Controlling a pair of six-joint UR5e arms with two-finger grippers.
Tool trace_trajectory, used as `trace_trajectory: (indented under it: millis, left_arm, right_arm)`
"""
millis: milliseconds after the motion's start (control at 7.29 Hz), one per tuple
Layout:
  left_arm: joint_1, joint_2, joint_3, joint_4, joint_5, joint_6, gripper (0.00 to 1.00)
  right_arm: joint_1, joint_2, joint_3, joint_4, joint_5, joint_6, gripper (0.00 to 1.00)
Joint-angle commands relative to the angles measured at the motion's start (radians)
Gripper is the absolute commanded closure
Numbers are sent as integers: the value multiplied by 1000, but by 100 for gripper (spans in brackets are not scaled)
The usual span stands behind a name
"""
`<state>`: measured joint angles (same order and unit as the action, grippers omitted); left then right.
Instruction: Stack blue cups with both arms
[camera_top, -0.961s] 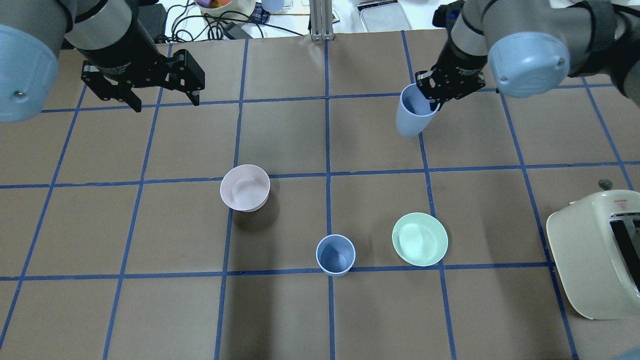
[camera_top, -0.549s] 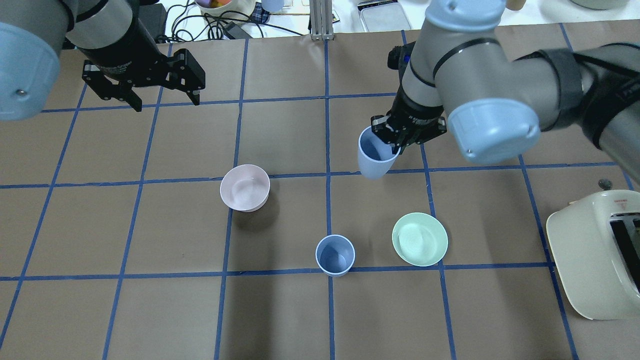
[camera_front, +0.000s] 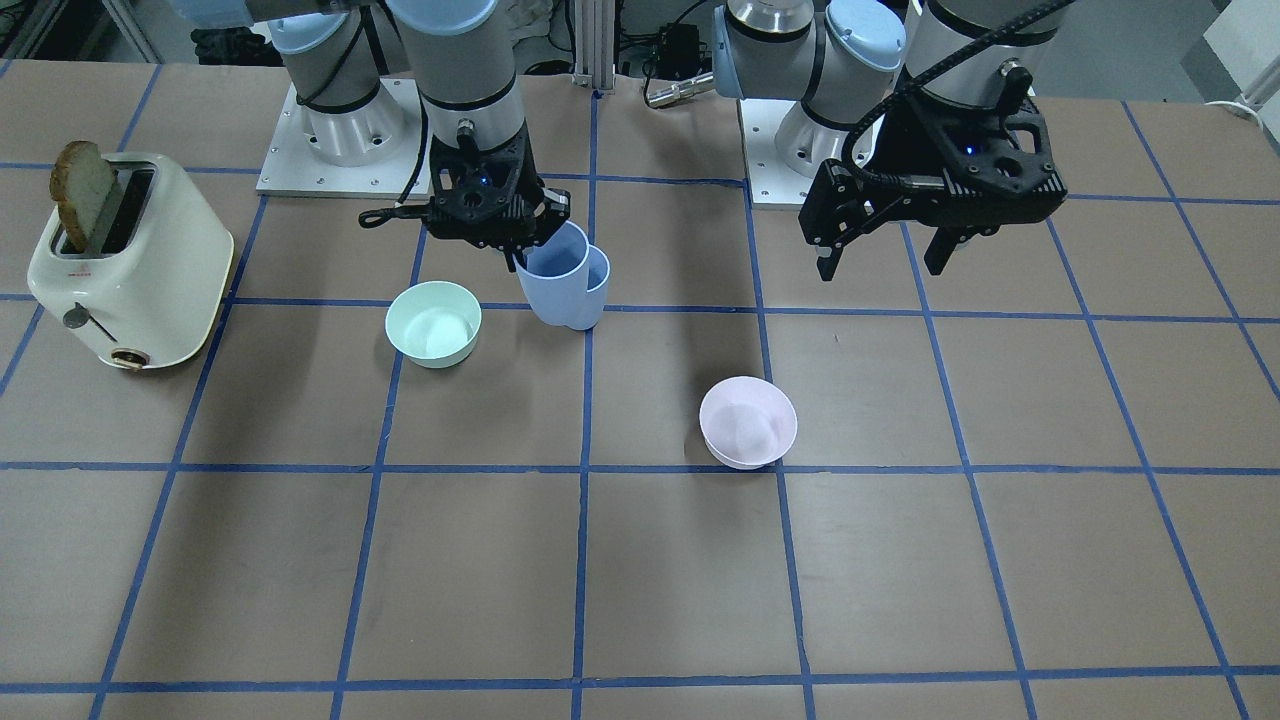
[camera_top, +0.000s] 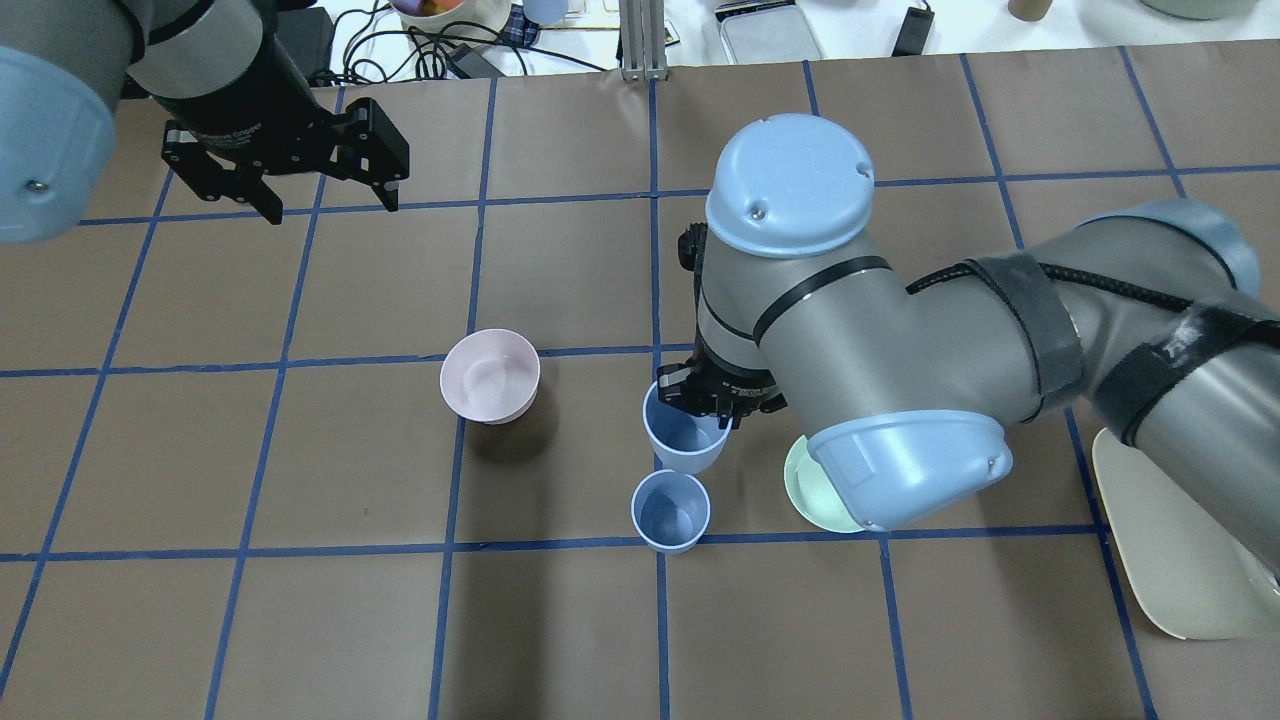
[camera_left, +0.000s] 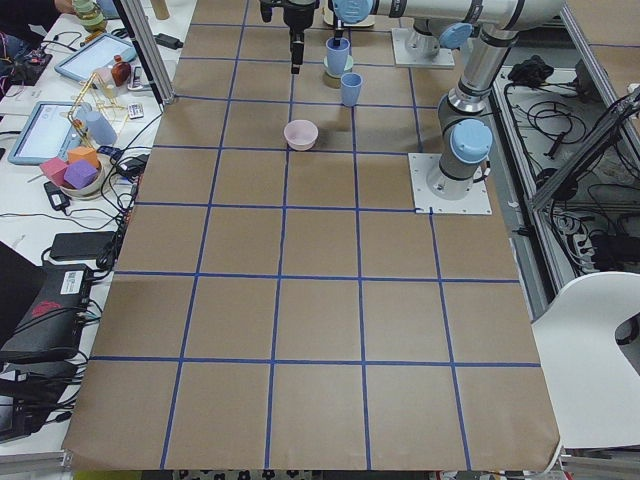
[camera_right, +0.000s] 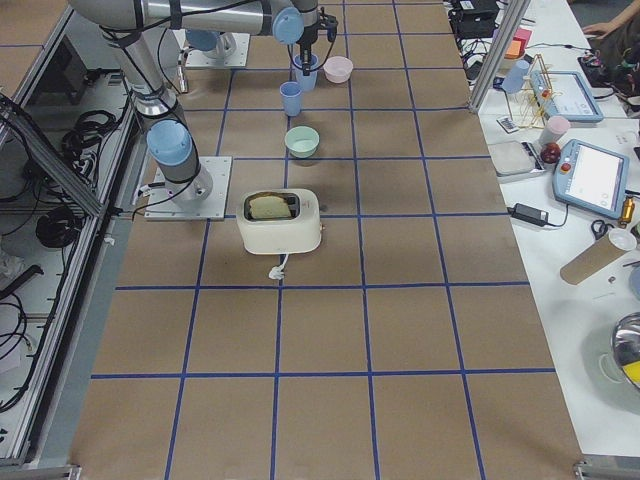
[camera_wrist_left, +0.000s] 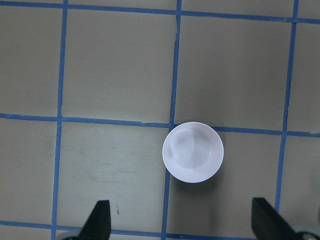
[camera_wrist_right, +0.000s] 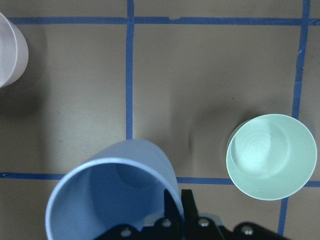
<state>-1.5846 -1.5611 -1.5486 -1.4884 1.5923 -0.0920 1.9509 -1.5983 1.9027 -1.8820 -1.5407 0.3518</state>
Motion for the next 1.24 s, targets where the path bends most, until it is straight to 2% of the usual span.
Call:
trace_trajectory:
  millis: [0, 412, 1098]
  left_arm:
    - [0, 1, 1, -3, 0, 0, 0]
    - [0, 3, 1, -4, 0, 0, 0]
    - [0, 1, 1, -6, 0, 0, 0]
  right_arm:
    - [5, -14, 18, -6, 2, 2, 100]
    - [13, -44, 28, 4, 13, 6, 100]
    - [54, -34, 67, -14, 11, 35, 100]
